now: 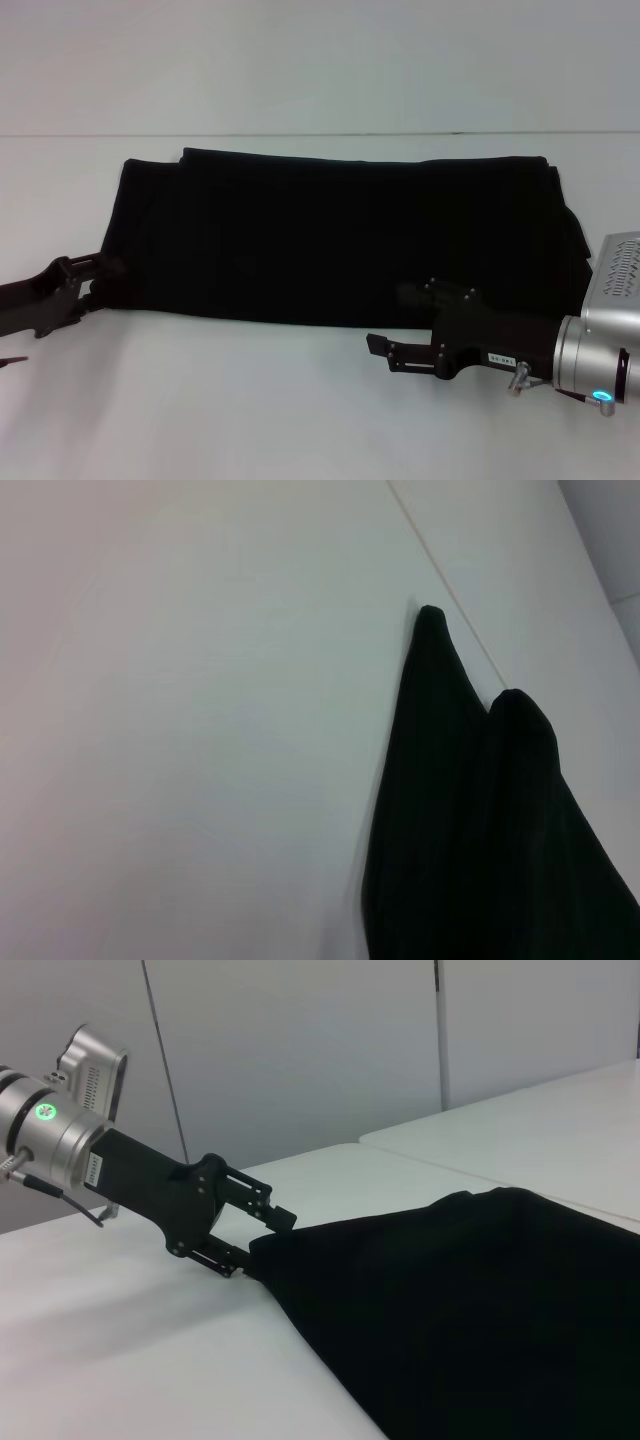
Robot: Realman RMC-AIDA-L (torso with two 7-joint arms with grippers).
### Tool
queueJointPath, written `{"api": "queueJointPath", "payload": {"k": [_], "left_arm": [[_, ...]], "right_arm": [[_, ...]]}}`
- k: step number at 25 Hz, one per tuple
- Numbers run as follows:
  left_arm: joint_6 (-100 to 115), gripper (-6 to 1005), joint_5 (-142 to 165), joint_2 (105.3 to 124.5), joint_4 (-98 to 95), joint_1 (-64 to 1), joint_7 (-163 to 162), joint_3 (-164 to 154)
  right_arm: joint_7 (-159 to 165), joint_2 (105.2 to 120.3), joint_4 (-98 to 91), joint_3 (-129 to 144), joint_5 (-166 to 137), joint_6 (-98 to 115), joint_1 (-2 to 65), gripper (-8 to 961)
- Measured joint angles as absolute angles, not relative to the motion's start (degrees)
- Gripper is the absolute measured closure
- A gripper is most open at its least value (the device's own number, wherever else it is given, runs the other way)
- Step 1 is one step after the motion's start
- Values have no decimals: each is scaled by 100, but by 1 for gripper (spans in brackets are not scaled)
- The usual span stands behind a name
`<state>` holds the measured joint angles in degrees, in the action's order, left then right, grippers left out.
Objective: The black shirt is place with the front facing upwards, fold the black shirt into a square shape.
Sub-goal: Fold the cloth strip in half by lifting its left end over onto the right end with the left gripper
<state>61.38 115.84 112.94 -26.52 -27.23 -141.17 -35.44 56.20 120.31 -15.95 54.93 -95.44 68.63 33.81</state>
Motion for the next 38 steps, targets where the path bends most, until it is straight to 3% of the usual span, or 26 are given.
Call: {"api": "queueJointPath", "payload": {"k": [11,22,33,38], "left_arm": [[6052,373,11596,11355,-2848,-2843,-14083,-4030],[5994,844,11595,11449,-2987,-2811,-13934,-4021],[6032,937,11524,11483,-3066,-2678,-13532,-3558],[6056,938,11527,11278,-3086,-2511,-13426,-3224]], "right_arm": [[5630,12032,-1549,5468,-9544,6882,3366,39],[5634,12032,-1505,5474,-9544,6907,3336,40],[5634,12028,-1520,5431,-9544,6932,3340,41],[5634,12019,-1536,5357,-9535,6934,3338,41]]}}
